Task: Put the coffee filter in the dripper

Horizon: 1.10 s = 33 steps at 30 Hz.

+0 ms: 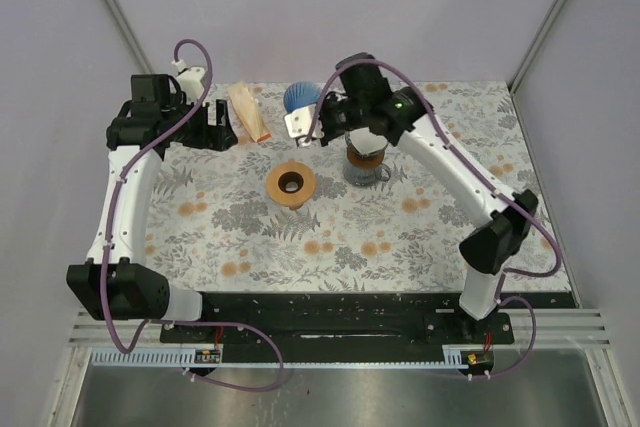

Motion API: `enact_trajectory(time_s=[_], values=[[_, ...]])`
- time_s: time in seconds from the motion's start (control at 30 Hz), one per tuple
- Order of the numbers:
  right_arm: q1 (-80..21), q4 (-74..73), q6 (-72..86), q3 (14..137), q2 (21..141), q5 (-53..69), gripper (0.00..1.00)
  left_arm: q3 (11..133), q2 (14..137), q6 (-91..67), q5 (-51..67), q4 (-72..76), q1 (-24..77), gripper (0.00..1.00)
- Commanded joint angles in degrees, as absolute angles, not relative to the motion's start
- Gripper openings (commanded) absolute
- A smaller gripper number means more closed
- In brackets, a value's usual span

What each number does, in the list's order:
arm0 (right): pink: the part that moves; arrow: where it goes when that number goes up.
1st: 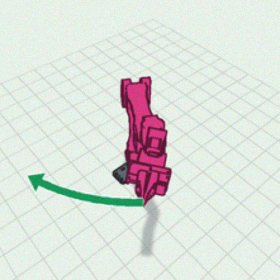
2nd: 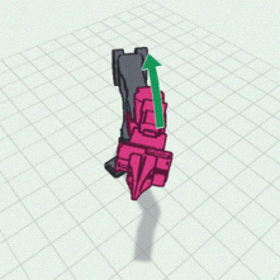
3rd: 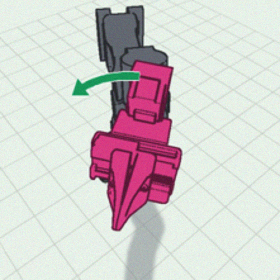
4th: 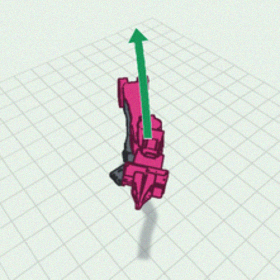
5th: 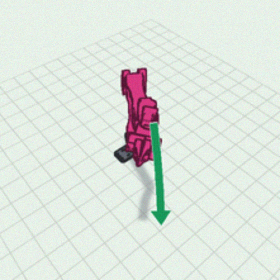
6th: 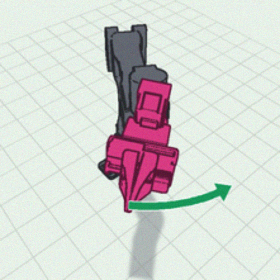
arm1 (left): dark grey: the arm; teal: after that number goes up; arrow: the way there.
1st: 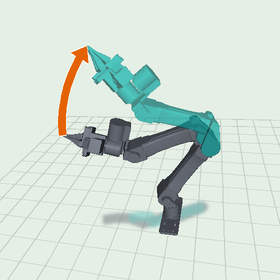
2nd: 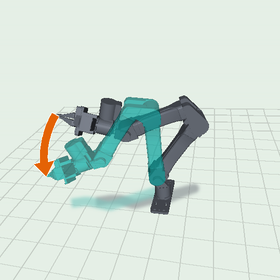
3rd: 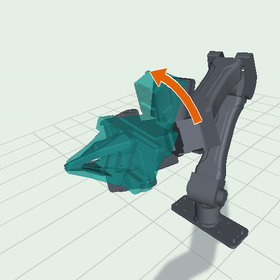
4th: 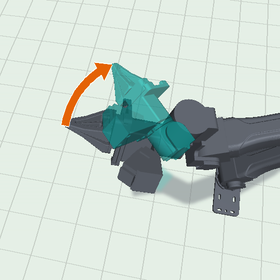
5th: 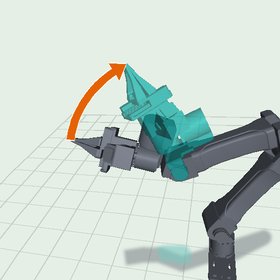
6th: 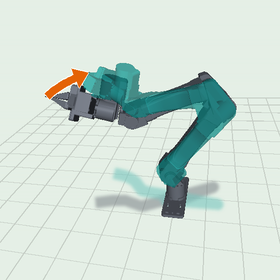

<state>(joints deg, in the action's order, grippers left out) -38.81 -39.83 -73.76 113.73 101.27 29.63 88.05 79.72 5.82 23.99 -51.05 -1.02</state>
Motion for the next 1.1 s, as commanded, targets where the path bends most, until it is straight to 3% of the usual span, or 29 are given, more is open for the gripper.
enact_trajectory(time_s=[0.0, 0.57, 1.0, 1.03, 1.07], values=[[-42.5, -61.0, -82.9, 122.7, 106.9, 29.8, 0.00, 85.8, 77.0, 6.7, 24.0, -49.3, -2.9, 0.87], [-50.1, -56.7, -83.0, 114.3, 111.7, 26.2, 0.00, 83.1, 77.5, 6.1, 27.5, -47.9, -4.8, 0.88], [-50.3, -53.1, -82.3, 111.0, 113.7, 26.7, 0.00, 82.1, 77.0, 6.3, 28.2, -47.5, -5.6, 0.88], [-50.4, -52.6, -82.2, 110.7, 113.6, 26.5, 0.02, 82.1, 76.9, 6.2, 28.2, -47.5, -5.5, 0.88], [-50.4, -51.9, -81.8, 110.1, 113.6, 26.2, 0.09, 82.2, 77.0, 6.2, 28.5, -47.5, -5.5, 0.88]])
